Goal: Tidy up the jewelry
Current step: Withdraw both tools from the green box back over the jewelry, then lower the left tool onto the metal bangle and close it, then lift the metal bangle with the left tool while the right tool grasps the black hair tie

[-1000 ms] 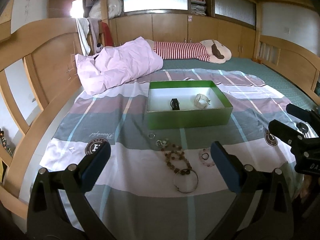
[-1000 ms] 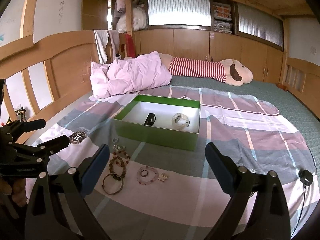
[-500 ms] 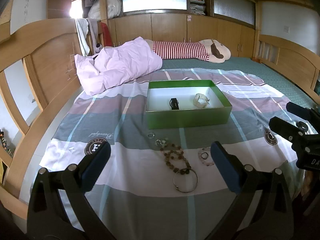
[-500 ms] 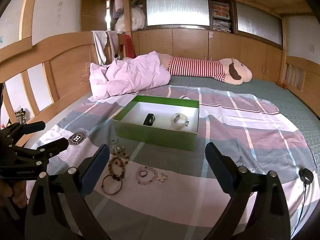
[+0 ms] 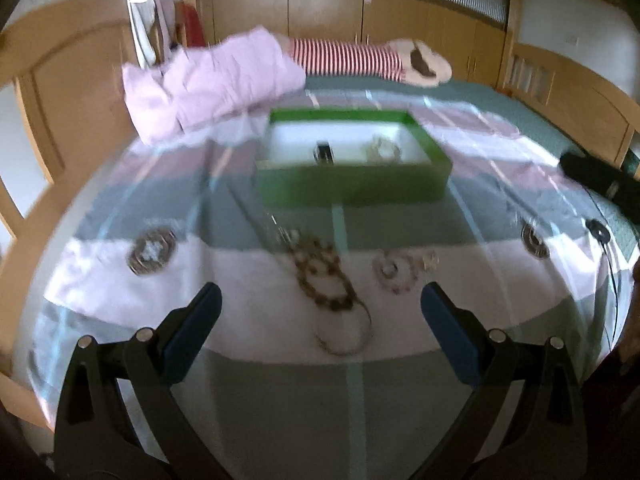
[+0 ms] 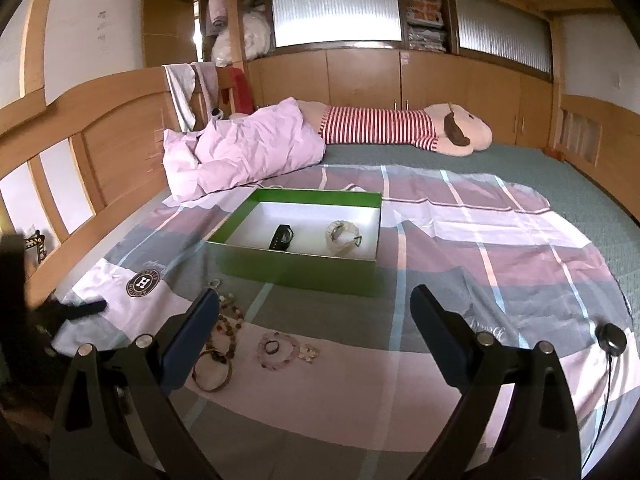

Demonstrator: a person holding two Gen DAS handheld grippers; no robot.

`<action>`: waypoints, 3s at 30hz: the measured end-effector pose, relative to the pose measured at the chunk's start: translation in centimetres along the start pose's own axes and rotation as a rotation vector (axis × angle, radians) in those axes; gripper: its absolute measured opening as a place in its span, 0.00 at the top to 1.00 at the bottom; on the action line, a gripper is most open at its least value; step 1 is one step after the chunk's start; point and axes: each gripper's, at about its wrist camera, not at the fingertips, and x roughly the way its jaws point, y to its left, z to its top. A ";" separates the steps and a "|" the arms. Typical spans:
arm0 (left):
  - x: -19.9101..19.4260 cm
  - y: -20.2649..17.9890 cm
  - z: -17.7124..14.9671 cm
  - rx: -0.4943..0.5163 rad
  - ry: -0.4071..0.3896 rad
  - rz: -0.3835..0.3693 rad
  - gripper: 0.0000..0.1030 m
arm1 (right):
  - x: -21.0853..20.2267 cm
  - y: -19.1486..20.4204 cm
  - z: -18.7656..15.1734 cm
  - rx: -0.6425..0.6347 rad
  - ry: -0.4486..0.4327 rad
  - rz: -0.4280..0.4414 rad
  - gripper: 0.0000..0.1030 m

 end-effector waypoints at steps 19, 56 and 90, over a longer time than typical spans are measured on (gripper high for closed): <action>10.7 -2.8 -3.0 0.057 0.190 0.086 0.19 | 0.8 -1.3 0.3 0.028 0.031 0.016 0.09; -4.9 0.6 3.5 0.030 -0.258 0.077 0.44 | 2.3 -0.9 -0.7 -0.023 0.065 -0.014 0.09; -5.3 5.3 4.9 -0.033 -0.269 0.078 0.44 | 18.7 7.1 -7.8 -0.416 0.492 0.157 0.78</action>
